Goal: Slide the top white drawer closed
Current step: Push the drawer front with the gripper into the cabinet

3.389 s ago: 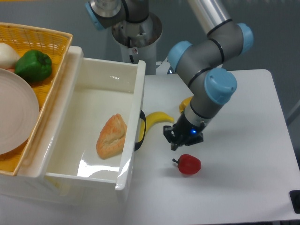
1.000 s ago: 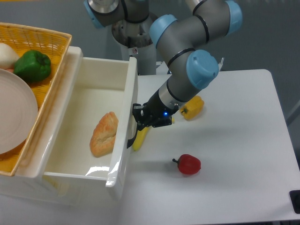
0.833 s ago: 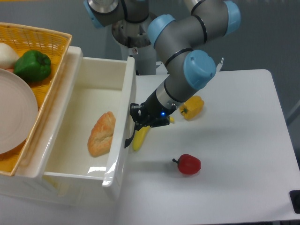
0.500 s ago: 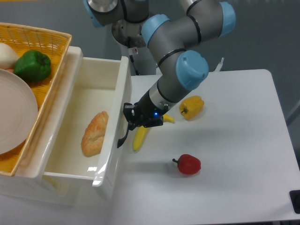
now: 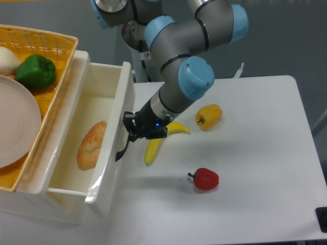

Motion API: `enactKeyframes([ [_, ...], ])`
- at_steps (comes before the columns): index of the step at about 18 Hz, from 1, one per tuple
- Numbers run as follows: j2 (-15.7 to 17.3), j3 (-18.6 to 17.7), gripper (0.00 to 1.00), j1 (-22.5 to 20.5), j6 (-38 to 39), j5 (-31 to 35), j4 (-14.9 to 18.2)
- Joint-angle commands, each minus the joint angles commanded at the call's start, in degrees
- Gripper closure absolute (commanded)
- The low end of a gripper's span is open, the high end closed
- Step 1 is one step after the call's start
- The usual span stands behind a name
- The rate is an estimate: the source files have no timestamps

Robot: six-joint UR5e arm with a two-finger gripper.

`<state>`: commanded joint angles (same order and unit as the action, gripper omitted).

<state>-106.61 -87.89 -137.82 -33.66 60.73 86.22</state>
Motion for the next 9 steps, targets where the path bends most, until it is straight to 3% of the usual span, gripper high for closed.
enactKeyframes([
  [9, -0.09, -0.09, 0.98, 2.9, 1.58, 0.09, -0.18],
])
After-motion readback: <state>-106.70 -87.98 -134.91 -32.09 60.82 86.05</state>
